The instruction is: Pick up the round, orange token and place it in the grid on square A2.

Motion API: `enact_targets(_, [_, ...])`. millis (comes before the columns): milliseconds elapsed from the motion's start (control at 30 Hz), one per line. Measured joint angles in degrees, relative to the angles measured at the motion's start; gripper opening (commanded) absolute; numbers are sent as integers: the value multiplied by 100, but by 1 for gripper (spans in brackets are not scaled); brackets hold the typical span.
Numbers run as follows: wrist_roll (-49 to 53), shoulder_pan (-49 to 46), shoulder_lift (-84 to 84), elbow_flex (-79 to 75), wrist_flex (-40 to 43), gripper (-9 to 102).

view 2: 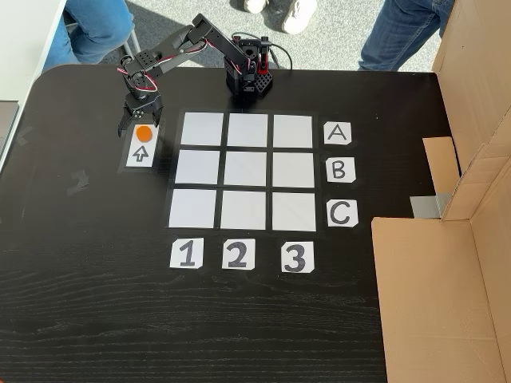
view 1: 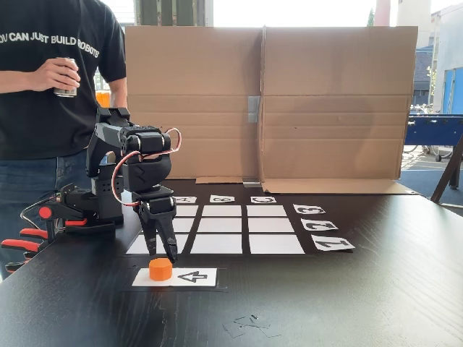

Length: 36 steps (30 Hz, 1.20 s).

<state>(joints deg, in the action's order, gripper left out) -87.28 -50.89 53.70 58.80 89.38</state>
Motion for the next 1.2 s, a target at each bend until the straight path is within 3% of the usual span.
enact_targets(367, [0, -9, -659, -396, -9, 45])
enact_targets(433, [0, -9, -686, -448, -9, 33])
enact_targets(467, [0, -9, -721, -492, -9, 19])
enact_targets(500, [0, -9, -765, -519, -26, 12])
enact_targets(700, [-9, -18, -817, -598, -105, -1])
enact_targets(1200, [53, -334, -686, -483, -290, -1])
